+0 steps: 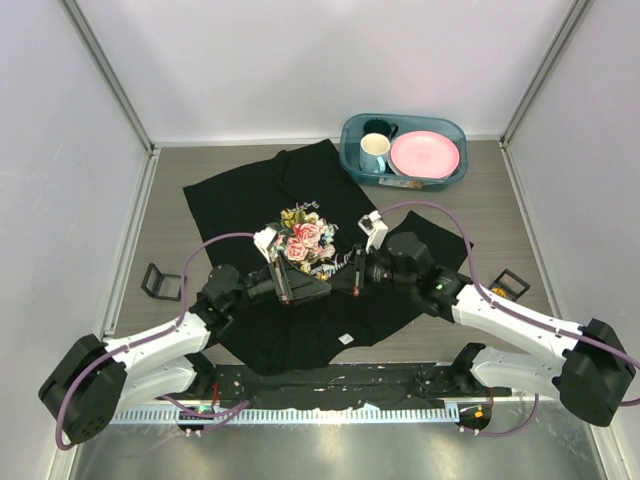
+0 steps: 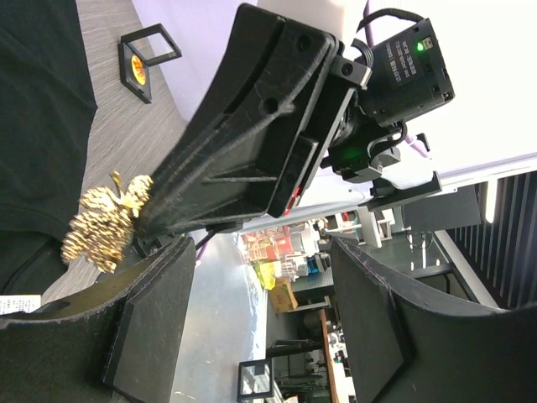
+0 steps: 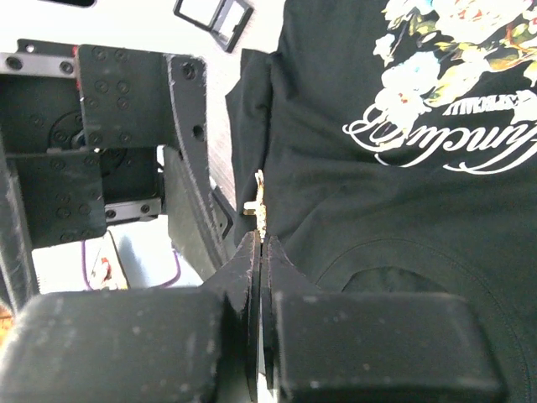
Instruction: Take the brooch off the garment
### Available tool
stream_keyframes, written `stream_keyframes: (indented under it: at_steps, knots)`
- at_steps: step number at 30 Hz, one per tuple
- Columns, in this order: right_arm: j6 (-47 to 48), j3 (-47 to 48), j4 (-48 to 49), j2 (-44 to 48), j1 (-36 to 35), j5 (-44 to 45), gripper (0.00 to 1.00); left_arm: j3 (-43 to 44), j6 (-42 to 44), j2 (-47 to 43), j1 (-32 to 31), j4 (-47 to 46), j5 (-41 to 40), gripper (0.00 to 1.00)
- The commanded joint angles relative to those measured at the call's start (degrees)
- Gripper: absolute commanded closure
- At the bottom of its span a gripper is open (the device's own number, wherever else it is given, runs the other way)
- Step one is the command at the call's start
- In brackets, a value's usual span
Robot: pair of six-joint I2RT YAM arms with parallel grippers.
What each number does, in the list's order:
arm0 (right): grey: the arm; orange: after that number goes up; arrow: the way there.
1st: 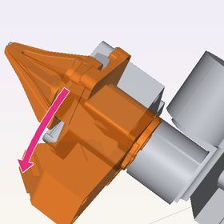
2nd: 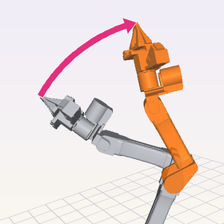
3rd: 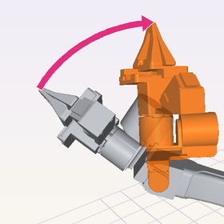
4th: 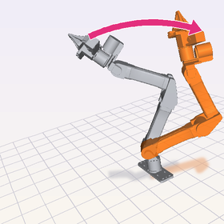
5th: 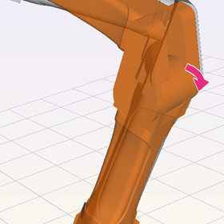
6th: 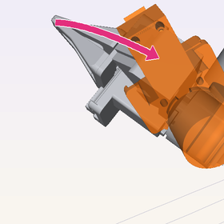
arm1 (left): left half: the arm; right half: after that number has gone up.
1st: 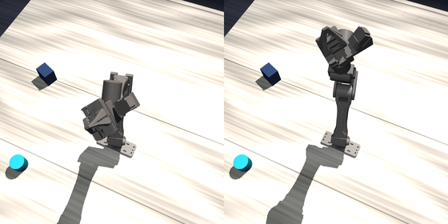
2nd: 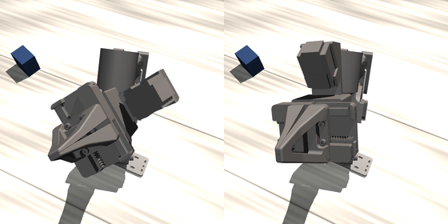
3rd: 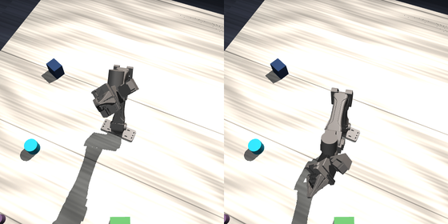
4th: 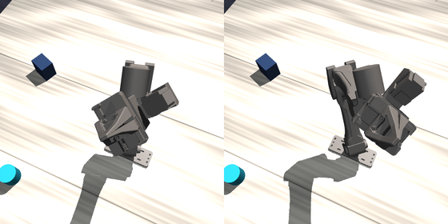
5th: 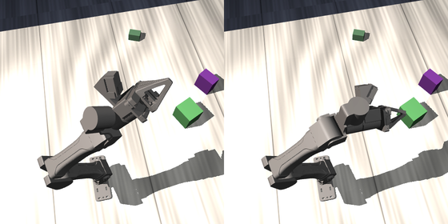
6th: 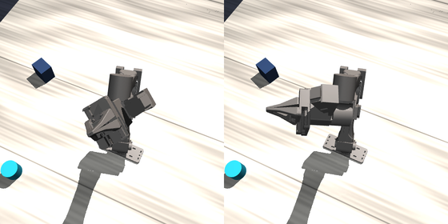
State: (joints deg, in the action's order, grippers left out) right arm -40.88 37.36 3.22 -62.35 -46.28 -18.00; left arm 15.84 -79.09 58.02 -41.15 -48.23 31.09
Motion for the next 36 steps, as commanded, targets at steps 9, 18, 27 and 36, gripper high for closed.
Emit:
stream_keyframes:
  at_steps: [9, 18, 27, 36]
  knots:
    - [0.3, -1.7, -1.0, 7.1, 0.0, 0.7, 0.99, 2.8, 1.7, -2.9, -0.2, 0.6, -0.4, 0.26]
    - [-0.3, 0.8, -2.5, 9.3, 0.1, 3.1, 0.99, 0.9, 9.4, -21.0, -0.2, 26.9, -11.0, 0.10]
    - [-3.4, 3.2, 1.1, 7.9, 0.1, 0.1, 0.99, 0.6, 7.9, -14.4, -0.2, 20.7, -6.2, 0.03]
    - [-4.8, 3.4, 4.8, 5.0, 0.1, -0.6, 0.99, -0.5, 4.2, -7.9, -0.5, 6.8, -1.8, 0.04]
